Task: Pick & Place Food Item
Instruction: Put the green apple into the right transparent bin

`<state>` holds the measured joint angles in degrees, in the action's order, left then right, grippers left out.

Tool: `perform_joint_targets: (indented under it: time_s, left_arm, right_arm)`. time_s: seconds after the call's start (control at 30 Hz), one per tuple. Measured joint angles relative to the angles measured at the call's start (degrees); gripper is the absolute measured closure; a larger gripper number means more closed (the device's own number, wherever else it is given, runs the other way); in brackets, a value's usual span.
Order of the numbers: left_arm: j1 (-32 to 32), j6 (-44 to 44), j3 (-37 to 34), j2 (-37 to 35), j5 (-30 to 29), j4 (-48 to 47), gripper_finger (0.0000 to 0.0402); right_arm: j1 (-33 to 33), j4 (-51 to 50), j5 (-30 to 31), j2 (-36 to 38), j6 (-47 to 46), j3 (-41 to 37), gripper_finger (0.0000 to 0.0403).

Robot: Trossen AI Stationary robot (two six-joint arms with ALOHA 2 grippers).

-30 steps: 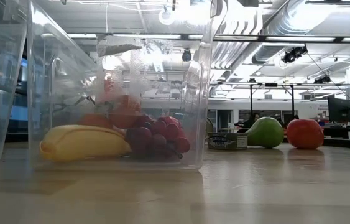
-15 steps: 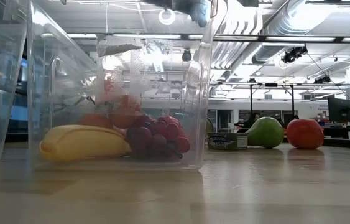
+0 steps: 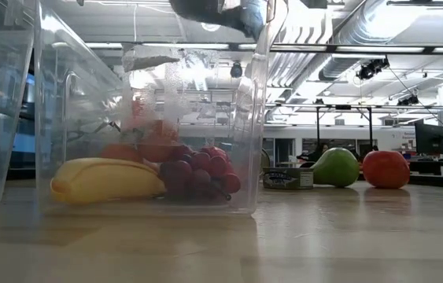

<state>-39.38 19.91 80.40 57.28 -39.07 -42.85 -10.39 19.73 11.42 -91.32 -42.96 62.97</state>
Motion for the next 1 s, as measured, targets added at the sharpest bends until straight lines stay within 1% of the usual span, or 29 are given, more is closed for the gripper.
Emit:
perform_joint_targets:
  time_s: [0.07,0.13,0.2,0.4,0.47,0.53,0.6,0.67,0.73,0.8,0.87,1.0]
  left_arm:
    - [0.17,-0.13,0.00,0.22,-0.08,0.10,0.0074]
    - [0.68,-0.56,0.00,0.69,0.01,0.27,0.0074]
    - [1.18,-0.59,0.00,1.02,0.01,0.36,0.0074]
    - [2.94,-0.67,0.00,2.00,0.13,0.93,0.0074]
    - [4.07,-3.14,0.00,2.51,0.11,2.47,0.0074]
    - [5.52,-7.59,0.00,3.57,0.09,5.60,0.0074]
    - [6.99,-12.89,0.00,5.05,0.07,8.50,0.0074]
    - [8.71,-17.50,0.00,6.76,0.08,10.40,0.0074]
    - [10.78,-20.06,0.00,8.88,0.06,10.32,0.0074]
    - [12.87,-19.99,0.00,11.04,0.10,9.76,0.0074]
    - [14.61,-18.50,-0.02,13.25,0.78,9.42,0.0074]
    - [16.98,-17.97,0.00,16.67,5.40,9.10,0.0074]
  right_arm:
    - [0.00,0.78,-0.63,-1.46,-1.32,0.30,0.0003]
    - [0.00,-0.56,-1.72,-2.30,-2.20,0.08,0.0003]
    - [0.00,0.83,-2.44,-3.87,-3.43,0.21,0.0003]
    - [0.00,0.89,-2.59,-4.31,-3.09,0.19,0.0003]
    - [0.00,0.79,-1.09,-4.31,-2.00,0.19,0.0003]
    - [0.10,1.82,0.59,-4.31,-1.66,0.19,0.0003]
    - [0.61,3.14,0.60,-4.27,0.38,0.19,0.0003]
    - [0.87,4.59,-1.21,-4.27,4.22,0.19,0.0003]
    - [0.87,6.95,-3.33,-4.27,9.69,0.19,0.0003]
    - [0.61,7.22,-5.25,-4.25,13.39,0.77,0.0003]
    - [0.52,6.24,-6.60,-4.25,14.93,1.63,0.0003]
    - [0.67,2.70,-8.90,-4.25,16.99,3.45,0.0003]
